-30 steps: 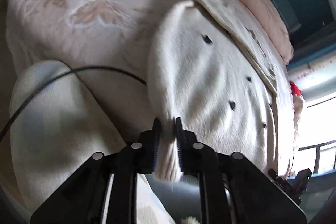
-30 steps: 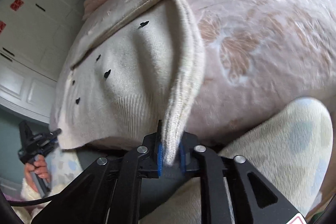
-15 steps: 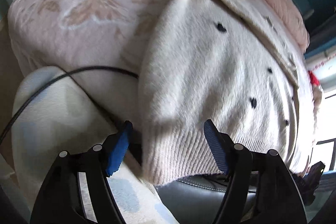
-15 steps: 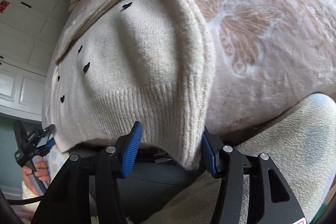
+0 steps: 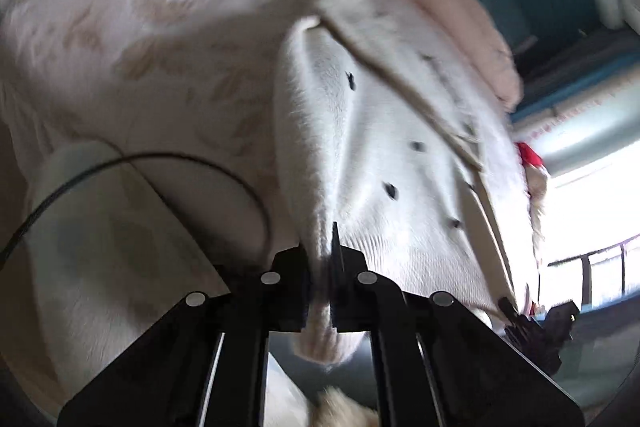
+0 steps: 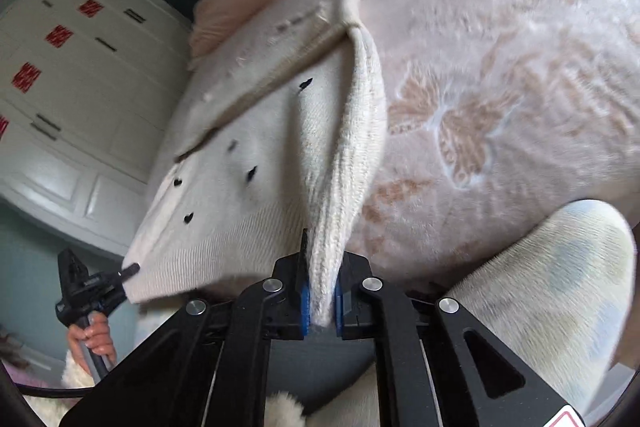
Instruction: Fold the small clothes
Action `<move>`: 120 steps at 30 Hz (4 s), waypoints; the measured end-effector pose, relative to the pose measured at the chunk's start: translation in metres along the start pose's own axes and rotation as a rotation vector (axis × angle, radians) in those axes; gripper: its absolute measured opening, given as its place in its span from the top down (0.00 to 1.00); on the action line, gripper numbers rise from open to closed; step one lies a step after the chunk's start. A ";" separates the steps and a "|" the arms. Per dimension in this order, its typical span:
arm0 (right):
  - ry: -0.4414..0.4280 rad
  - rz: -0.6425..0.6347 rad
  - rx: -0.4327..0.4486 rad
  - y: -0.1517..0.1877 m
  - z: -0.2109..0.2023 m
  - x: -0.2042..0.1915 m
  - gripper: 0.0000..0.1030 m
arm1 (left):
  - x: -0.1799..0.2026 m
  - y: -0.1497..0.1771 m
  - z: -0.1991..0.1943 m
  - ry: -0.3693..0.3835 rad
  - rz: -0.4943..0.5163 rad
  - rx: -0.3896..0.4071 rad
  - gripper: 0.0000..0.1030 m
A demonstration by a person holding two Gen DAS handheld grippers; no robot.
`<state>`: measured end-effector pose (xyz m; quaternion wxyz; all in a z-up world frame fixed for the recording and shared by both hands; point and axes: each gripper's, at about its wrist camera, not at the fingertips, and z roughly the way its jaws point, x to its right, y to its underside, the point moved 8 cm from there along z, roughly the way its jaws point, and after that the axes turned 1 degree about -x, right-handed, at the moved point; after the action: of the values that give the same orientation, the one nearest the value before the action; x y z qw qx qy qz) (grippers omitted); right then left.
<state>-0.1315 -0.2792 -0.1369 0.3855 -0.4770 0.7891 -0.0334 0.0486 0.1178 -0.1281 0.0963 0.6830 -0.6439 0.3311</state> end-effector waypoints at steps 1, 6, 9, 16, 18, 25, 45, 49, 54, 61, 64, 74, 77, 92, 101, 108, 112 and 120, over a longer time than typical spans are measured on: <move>-0.003 -0.015 -0.003 0.003 -0.007 -0.003 0.93 | 0.008 0.005 -0.011 0.013 0.028 -0.013 0.95; -0.004 -0.146 -0.069 0.033 -0.059 -0.026 0.93 | 0.020 0.032 -0.059 0.031 0.065 -0.102 0.95; -0.056 -0.183 -0.078 0.043 -0.085 -0.049 0.93 | 0.019 0.032 -0.081 0.032 0.023 -0.107 0.95; -0.129 -0.246 0.167 -0.084 -0.075 -0.083 0.92 | 0.072 -0.095 -0.051 0.048 0.139 0.098 0.94; -0.127 -0.208 0.226 -0.145 -0.040 -0.075 0.92 | 0.085 -0.144 -0.024 0.016 0.172 0.163 0.94; 0.054 0.054 0.266 -0.248 0.071 0.000 0.73 | 0.039 -0.258 0.094 -0.232 -0.014 0.221 0.68; 0.168 -0.086 0.060 -0.213 0.144 0.017 0.93 | 0.023 -0.239 0.162 -0.332 0.213 0.033 0.95; 0.107 -0.081 0.258 -0.239 0.082 -0.005 0.93 | 0.032 -0.261 0.116 -0.269 0.163 0.137 0.95; 0.268 -0.023 0.073 -0.233 0.147 0.055 0.93 | -0.003 -0.269 0.159 -0.418 0.147 0.065 0.94; 0.316 -0.097 0.199 -0.234 0.106 0.020 0.73 | 0.012 -0.260 0.134 -0.420 0.172 0.122 0.88; 0.279 -0.194 0.221 -0.226 0.097 -0.018 0.70 | 0.042 -0.253 0.114 -0.402 0.238 0.193 0.82; 0.296 -0.156 0.020 -0.194 0.172 -0.006 0.83 | 0.046 -0.217 0.177 -0.422 0.275 0.060 0.75; 0.274 -0.206 0.087 -0.181 0.139 -0.022 0.80 | 0.046 -0.215 0.149 -0.385 0.256 0.116 0.66; 0.282 -0.027 0.090 -0.099 0.083 0.045 0.57 | -0.023 -0.147 0.088 -0.384 0.129 0.165 0.48; 0.127 0.161 0.107 -0.095 0.103 0.056 0.81 | -0.046 -0.124 0.084 -0.342 -0.059 0.169 0.39; 0.222 0.047 0.141 -0.101 0.084 0.049 0.83 | -0.060 -0.117 0.077 -0.338 -0.125 0.166 0.39; 0.276 0.059 0.114 -0.091 0.092 0.057 0.81 | -0.066 -0.113 0.072 -0.294 -0.202 0.175 0.36; 0.293 -0.198 0.266 -0.101 0.050 -0.035 0.76 | -0.072 -0.109 0.081 -0.225 -0.338 0.148 0.27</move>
<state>-0.0177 -0.2909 -0.1098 0.3210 -0.4871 0.7747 -0.2440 0.1811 0.1481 -0.1996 0.0278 0.8191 -0.5008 0.2783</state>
